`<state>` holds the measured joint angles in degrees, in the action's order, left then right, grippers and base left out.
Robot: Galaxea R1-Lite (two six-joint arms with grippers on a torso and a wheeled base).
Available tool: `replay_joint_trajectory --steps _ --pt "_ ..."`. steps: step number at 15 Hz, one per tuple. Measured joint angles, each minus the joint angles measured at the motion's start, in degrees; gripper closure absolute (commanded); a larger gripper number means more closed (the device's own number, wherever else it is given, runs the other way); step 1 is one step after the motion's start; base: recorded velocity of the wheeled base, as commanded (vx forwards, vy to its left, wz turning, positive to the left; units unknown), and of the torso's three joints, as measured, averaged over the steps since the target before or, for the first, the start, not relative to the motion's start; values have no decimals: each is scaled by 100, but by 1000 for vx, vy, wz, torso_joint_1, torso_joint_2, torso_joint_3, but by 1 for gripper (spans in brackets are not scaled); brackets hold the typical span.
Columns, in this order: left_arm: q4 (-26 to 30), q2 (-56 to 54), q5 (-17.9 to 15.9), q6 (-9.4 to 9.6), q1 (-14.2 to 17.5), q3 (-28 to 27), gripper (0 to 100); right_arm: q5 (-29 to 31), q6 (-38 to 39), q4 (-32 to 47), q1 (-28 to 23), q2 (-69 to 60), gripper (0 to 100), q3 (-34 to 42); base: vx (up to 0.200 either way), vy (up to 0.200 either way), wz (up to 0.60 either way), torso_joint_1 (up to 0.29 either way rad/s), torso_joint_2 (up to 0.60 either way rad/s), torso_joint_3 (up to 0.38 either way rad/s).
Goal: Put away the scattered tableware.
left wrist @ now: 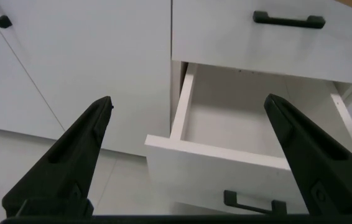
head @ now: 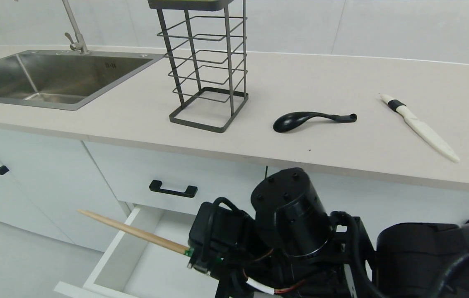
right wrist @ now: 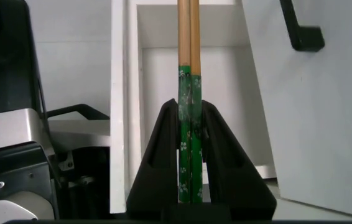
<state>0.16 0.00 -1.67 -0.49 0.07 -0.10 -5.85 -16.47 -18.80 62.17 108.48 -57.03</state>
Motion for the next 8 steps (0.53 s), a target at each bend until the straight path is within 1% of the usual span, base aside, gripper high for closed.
replay_joint_trajectory --steps 1,2,3,6,8 --pt "-2 0 0 0 0 0 0 240 2 -9 59 87 100 -91 0 0 0 -246 281 115" --pt "2 0 1 -2 0 0 0 534 9 0 116 174 100 -165 0 0 0 -163 276 124" --pt "2 0 1 -2 0 0 0 691 11 6 172 256 100 -245 0 0 0 -95 188 90" --pt "2 0 1 -2 -2 0 0 823 -2 38 290 450 100 -540 0 0 0 -102 201 71" --pt "0 0 0 -2 0 0 0 809 -35 424 312 500 100 -578 0 0 0 -71 254 44"
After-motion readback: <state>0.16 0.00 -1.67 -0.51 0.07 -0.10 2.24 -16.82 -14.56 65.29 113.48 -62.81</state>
